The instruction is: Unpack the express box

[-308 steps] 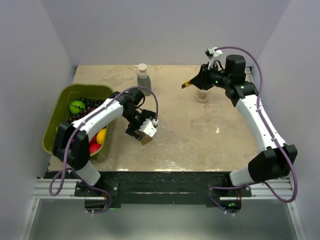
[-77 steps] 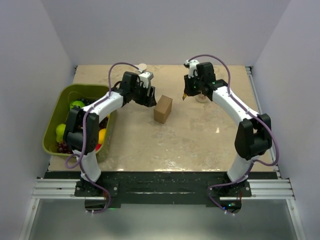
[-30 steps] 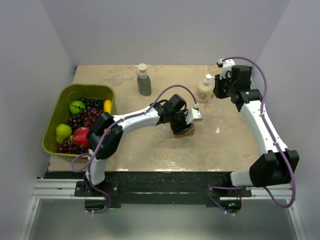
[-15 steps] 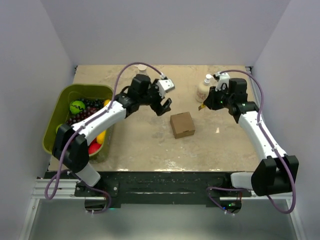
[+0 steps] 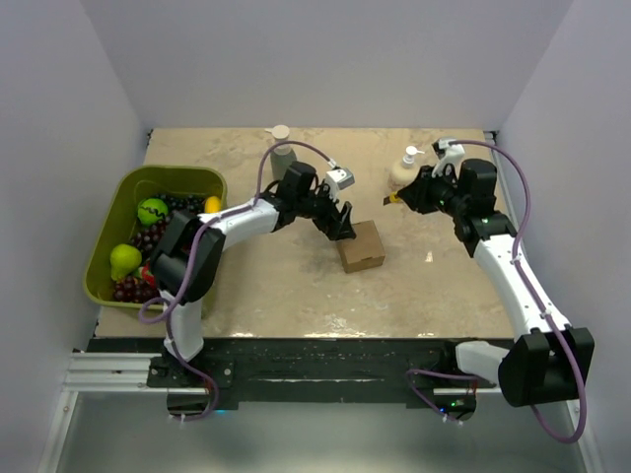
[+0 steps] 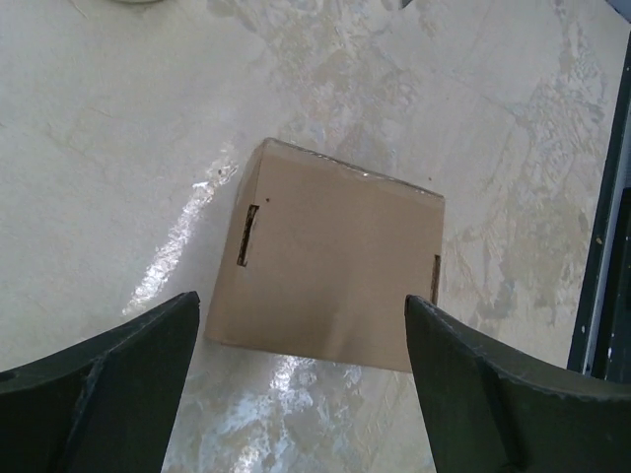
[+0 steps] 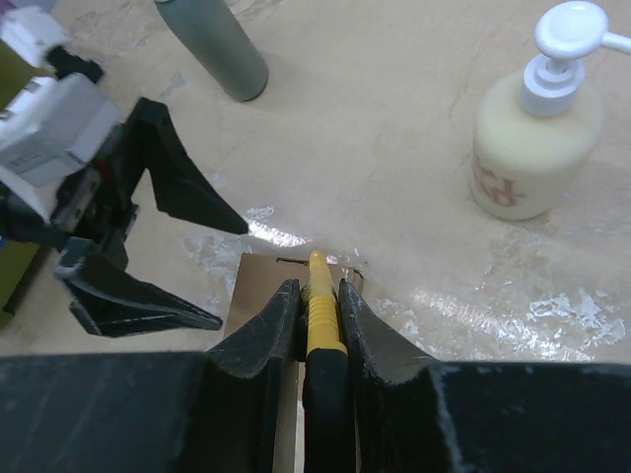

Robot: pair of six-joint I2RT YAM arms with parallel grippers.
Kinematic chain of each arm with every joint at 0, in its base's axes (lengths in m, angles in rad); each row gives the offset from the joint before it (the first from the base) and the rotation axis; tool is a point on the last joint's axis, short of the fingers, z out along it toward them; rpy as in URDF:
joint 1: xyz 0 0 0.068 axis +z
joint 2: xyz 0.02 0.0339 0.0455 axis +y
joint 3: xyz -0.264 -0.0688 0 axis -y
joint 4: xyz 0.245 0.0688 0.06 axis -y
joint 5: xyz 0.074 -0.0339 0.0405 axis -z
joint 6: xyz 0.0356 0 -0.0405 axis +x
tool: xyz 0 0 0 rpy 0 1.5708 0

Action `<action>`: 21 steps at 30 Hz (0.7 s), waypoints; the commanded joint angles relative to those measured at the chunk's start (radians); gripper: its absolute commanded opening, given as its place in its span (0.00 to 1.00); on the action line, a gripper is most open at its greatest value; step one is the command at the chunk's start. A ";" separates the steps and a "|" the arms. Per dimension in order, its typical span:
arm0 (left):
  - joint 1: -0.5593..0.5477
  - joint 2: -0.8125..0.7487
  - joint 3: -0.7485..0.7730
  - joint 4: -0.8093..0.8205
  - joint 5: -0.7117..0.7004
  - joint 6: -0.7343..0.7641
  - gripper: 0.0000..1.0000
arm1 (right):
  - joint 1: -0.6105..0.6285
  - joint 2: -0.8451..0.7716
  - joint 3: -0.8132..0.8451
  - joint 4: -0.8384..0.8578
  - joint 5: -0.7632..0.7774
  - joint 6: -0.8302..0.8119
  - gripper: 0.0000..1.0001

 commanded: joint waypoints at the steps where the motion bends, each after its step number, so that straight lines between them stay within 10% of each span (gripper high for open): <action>1: 0.009 0.067 0.060 0.124 0.078 -0.126 0.89 | -0.002 -0.017 0.010 0.027 0.050 -0.013 0.00; 21: 0.041 0.109 -0.041 0.124 -0.034 -0.262 0.74 | 0.176 0.136 0.126 -0.012 0.221 -0.306 0.00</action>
